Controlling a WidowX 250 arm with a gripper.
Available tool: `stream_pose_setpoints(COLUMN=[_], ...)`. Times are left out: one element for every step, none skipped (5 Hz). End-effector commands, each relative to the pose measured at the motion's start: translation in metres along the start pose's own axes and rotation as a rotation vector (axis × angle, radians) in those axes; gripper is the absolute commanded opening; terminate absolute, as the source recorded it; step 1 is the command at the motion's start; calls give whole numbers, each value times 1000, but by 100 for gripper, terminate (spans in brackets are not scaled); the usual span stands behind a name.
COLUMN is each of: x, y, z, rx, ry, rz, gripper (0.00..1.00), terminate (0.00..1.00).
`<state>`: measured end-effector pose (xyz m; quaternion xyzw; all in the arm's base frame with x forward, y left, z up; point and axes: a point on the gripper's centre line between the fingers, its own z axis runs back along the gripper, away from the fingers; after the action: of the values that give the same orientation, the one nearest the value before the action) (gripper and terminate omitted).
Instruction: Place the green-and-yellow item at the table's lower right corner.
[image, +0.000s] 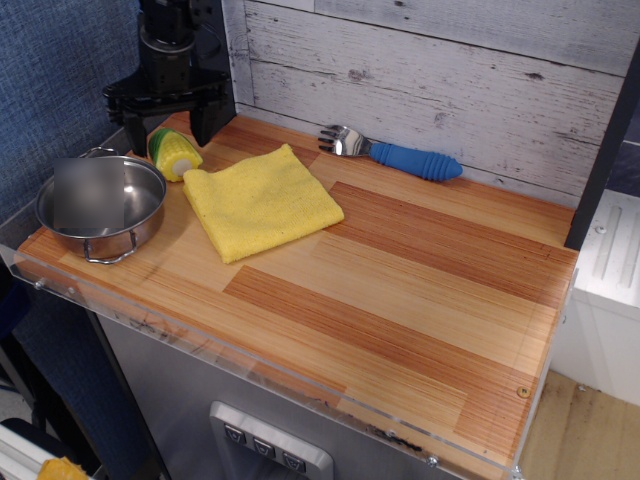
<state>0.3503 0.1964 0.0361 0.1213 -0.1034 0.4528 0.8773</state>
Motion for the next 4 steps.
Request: stream_pose_setpoints(x=[7,6,6,5], y=[10,10,10,11], z=[4,5,7,14], rx=[-42,-39,-36,-47], ry=[-14,-22,-31,-40], rz=[-9,-17,-19,-23], gripper=[100,0,0,0], terminate=[0,0,0,0])
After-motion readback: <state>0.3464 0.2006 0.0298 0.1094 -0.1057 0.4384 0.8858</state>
